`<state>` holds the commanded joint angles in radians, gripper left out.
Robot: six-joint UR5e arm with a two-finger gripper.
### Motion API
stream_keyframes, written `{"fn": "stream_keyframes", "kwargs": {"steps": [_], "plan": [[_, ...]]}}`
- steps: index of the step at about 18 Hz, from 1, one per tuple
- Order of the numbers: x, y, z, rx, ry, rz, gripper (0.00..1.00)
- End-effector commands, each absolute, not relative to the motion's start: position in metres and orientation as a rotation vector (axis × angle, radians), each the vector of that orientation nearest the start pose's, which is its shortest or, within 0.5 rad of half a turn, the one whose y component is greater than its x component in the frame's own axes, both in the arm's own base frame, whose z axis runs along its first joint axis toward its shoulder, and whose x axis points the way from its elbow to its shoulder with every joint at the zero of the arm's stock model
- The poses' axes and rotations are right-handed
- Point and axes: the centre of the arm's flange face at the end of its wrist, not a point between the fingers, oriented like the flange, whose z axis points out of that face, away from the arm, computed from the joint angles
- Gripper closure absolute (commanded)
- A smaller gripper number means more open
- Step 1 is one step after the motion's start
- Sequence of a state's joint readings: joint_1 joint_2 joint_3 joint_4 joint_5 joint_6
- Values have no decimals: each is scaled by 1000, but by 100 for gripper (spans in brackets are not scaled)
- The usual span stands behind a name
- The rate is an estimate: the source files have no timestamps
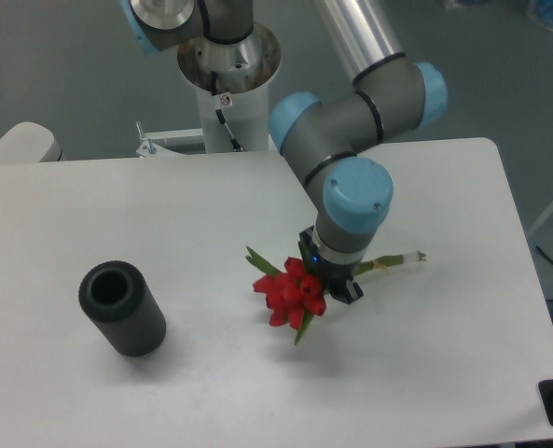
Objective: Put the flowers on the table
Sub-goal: 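Lower the held red tulip bunch onto the table with the gripper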
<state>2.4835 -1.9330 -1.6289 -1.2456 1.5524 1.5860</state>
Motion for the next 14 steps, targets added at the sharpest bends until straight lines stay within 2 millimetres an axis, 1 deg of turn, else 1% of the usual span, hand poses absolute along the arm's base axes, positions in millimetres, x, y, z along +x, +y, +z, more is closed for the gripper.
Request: {"fn": "stream_keyframes", "kwargs": {"steps": [1, 6, 8, 14], "plan": [[-381, 472, 292, -2962, 1073, -154, 93], [-360, 457, 280, -2874, 1290, -216, 94], [-353, 451, 279, -2862, 1314, -225, 93], [-340, 443, 266, -2864, 1334, -274, 88]]}}
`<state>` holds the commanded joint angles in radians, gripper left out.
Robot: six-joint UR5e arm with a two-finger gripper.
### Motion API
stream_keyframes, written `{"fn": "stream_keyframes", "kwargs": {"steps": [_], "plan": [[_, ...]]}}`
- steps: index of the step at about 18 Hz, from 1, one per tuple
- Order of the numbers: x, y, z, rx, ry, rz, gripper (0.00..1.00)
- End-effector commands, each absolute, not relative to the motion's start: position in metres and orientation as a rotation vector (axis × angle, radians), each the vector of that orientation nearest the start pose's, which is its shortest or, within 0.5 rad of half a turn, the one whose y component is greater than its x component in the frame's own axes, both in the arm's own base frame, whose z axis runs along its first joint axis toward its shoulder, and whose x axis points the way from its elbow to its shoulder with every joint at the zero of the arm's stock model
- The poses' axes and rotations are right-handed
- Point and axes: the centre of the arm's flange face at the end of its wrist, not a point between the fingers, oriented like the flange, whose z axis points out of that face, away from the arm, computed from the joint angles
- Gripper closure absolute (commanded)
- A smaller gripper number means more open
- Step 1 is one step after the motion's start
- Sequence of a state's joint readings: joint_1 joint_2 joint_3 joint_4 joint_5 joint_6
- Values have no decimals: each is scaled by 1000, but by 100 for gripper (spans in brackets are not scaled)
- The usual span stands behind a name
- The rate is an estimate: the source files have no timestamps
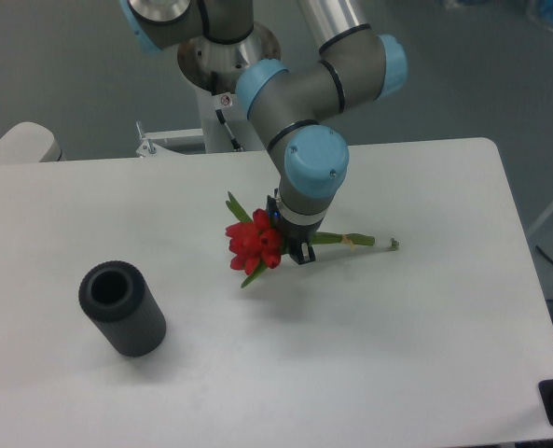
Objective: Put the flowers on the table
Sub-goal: 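Lower the held red tulip bunch onto the table with the gripper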
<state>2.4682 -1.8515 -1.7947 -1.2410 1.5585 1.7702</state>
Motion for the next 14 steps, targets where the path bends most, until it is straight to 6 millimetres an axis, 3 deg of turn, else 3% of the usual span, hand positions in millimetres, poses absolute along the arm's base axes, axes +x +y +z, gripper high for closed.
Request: {"fn": "stream_keyframes", "kwargs": {"steps": [2, 4, 5, 6, 14], "plan": [[-338, 443, 264, -2863, 1336, -281, 77], [-337, 445, 262, -2862, 1327, -287, 55], [-337, 445, 262, -2859, 1325, -283, 13], [-336, 445, 261, -2864, 1317, -286, 0], [-350, 449, 272, -2864, 1312, -214, 0]]}}
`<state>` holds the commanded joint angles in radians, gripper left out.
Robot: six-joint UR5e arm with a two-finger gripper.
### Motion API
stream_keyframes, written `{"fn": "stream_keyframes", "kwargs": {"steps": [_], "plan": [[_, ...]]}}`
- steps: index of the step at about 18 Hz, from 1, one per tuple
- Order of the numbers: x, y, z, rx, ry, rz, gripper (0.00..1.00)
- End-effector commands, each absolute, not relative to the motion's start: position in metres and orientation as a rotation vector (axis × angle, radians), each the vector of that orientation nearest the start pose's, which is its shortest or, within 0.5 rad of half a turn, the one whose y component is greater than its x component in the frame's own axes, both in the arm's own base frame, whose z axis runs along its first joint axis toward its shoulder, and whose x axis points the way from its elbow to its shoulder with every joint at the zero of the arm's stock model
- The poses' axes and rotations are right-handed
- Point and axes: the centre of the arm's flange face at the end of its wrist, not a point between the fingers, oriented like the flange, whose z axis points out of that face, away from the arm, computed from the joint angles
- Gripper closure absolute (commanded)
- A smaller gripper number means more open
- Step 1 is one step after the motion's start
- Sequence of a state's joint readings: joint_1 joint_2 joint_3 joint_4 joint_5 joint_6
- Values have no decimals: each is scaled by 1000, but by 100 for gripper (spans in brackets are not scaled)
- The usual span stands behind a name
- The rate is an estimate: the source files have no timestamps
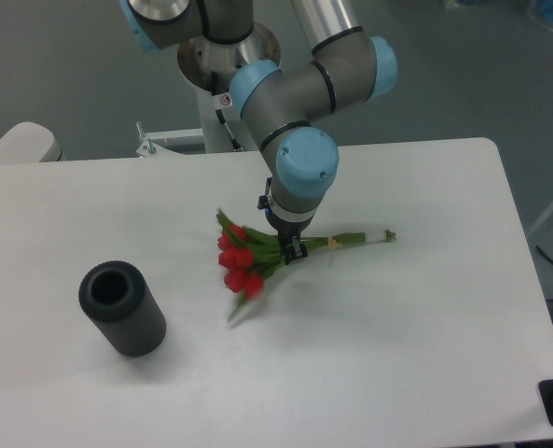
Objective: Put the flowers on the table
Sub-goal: 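Lower the held red tulip bunch onto the table with the gripper, then open the gripper to release the tulip stems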
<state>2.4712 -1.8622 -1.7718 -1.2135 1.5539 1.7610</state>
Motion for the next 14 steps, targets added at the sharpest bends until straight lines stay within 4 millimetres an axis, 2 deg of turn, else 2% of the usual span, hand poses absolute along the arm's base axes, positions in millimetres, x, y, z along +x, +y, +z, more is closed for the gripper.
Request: {"fn": "stream_keyframes", "kwargs": {"steps": [3, 9, 12, 14], "plan": [[-362, 457, 282, -2864, 1308, -153, 0], [-411, 489, 298, -2864, 1282, -51, 0], [-436, 508, 296, -2864, 1272, -23, 0], [-449, 512, 289, -2869, 1261, -20, 0]]}}
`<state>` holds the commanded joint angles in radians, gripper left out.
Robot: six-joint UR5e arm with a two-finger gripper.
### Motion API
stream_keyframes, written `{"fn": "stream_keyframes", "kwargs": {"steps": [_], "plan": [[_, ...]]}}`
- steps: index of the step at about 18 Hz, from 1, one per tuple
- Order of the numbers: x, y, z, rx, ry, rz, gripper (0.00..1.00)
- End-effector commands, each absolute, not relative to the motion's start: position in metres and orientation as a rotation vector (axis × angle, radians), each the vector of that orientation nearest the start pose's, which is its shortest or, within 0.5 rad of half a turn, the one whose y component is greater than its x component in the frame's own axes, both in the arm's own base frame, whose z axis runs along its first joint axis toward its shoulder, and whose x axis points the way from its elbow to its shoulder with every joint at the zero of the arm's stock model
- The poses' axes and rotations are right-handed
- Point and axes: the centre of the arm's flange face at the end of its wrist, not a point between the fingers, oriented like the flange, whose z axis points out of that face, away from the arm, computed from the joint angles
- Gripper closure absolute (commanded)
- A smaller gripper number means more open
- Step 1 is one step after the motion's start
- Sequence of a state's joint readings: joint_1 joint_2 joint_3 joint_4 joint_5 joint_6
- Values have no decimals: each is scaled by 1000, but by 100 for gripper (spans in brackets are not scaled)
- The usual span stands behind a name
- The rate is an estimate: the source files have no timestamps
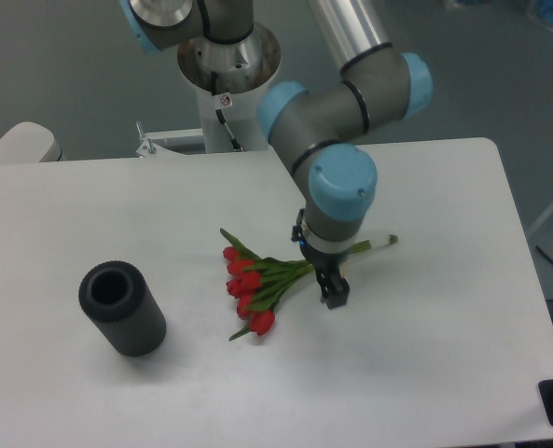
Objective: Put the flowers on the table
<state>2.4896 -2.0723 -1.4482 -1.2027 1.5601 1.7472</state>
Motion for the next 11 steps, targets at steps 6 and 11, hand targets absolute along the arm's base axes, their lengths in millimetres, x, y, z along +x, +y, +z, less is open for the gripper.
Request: {"fn": "stream_keyframes", "kwargs": {"steps": [6, 11], "plan": [[-484, 521, 267, -2914, 1157, -30, 0], [-506, 512, 262, -2920, 1108, -32, 0]]}}
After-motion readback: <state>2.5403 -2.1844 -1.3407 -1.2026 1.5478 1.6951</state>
